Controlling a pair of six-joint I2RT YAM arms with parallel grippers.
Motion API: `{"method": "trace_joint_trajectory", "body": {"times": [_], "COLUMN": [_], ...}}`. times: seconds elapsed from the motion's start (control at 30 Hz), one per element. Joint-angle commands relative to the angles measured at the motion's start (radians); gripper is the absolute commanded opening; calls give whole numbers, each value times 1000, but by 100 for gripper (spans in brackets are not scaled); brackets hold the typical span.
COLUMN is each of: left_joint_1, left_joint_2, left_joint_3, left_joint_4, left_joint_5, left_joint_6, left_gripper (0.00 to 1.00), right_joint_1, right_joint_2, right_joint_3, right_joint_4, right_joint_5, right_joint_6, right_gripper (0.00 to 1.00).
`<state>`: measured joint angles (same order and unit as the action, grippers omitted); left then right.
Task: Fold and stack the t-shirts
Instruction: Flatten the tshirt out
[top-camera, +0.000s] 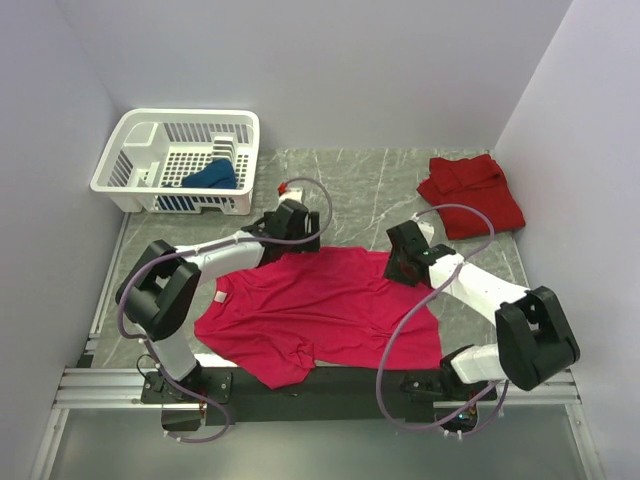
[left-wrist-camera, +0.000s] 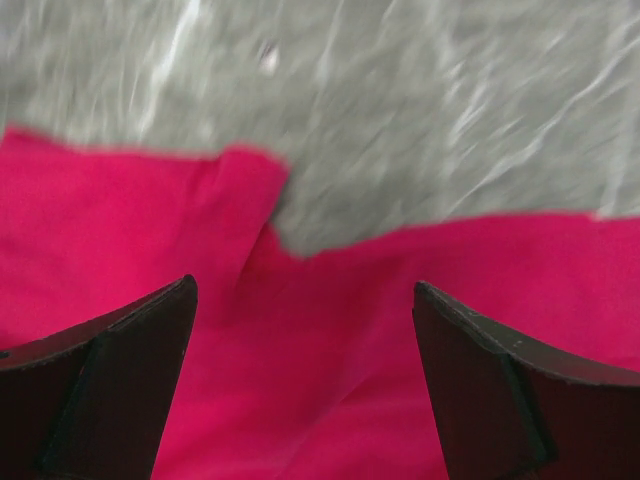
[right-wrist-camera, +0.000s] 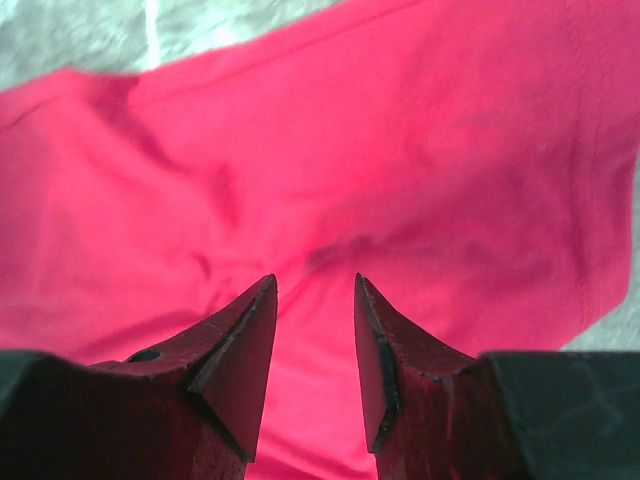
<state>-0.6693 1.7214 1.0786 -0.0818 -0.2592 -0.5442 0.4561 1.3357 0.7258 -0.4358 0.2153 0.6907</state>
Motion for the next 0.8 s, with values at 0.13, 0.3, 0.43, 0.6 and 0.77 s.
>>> {"method": "trace_joint_trajectory", "body": {"times": [0.13, 0.3, 0.43, 0.6, 0.77], "left_joint_1": [-23, -23, -23, -18, -12], "left_joint_2": [-79, -31, 39, 133, 224], "left_joint_3": [-80, -101, -59, -16, 99], "left_joint_4": [-79, -50, -55, -32, -24], "left_joint_5": [-149, -115, -111, -86, -48], "left_joint_6": [-76, -88, -82, -72, -59], "left_gripper": [95, 95, 96, 96, 96], "right_joint_1": [-45, -63, -77, -89, -109], "right_joint_2": [89, 152, 212, 285, 347], "right_joint_3": [76, 124, 164, 187, 227], "right_joint_4": [81, 114, 115, 120, 112], "right_joint_5": [13, 13, 10, -7, -22], "right_joint_6": [-46, -71, -82, -85, -91], "right_gripper": [44, 44, 44, 44, 44]}}
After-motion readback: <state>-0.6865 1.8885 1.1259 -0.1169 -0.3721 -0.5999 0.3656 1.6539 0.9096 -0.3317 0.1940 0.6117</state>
